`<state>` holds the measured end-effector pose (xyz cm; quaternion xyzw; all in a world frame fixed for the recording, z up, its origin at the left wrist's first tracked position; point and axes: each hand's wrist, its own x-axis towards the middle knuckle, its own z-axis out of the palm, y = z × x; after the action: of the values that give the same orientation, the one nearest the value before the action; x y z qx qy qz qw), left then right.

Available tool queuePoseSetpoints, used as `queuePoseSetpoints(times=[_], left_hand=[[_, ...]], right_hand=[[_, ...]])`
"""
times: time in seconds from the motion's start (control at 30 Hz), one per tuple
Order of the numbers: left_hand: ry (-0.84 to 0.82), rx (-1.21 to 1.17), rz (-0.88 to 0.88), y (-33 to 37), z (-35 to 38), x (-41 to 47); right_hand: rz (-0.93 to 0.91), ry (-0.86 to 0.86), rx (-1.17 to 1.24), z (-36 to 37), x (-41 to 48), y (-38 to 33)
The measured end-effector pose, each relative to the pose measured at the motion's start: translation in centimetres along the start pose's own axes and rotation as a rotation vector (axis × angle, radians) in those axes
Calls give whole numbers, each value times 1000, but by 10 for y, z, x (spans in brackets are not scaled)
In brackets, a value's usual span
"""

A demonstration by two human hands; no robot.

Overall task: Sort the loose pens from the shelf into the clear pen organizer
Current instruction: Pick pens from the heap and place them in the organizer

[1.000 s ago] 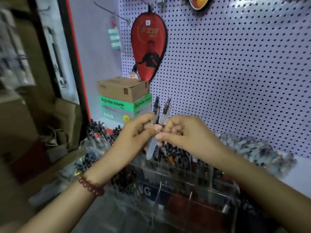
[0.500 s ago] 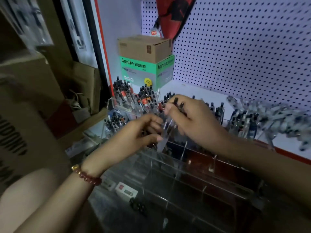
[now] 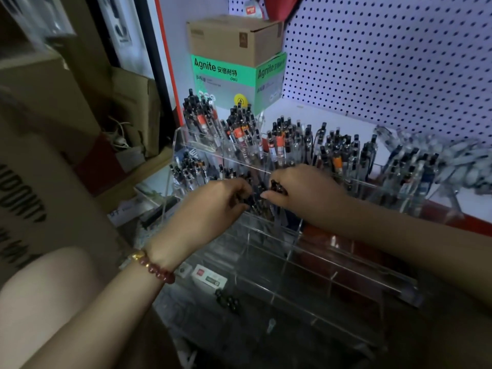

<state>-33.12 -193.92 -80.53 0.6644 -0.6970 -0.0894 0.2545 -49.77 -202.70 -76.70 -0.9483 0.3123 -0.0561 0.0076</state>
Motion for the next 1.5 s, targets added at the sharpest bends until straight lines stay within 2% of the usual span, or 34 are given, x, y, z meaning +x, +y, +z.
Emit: queuePoseSetpoints(times=[0.13, 0.33, 0.53, 0.77, 0.83, 1.07, 1.23, 1.5], left_hand=[[-22, 60, -28, 9, 10, 1], [44, 38, -76, 17, 24, 6], [141, -60, -131, 20, 28, 12], [285, -81, -53, 26, 22, 10], [280, -88, -42, 26, 20, 10], [180, -60, -67, 22, 21, 9], [25, -66, -99, 22, 22, 7], [159, -84, -188, 25, 27, 13]], right_hand=[[30, -30, 65, 1, 3, 3], [1, -74, -39, 2, -3, 4], [28, -84, 74, 9, -5, 11], [50, -36, 245, 7, -11, 6], [67, -19, 280, 9, -12, 4], [61, -59, 63, 17, -13, 6], [71, -113, 36, 31, -15, 4], [88, -37, -34, 37, -12, 1]])
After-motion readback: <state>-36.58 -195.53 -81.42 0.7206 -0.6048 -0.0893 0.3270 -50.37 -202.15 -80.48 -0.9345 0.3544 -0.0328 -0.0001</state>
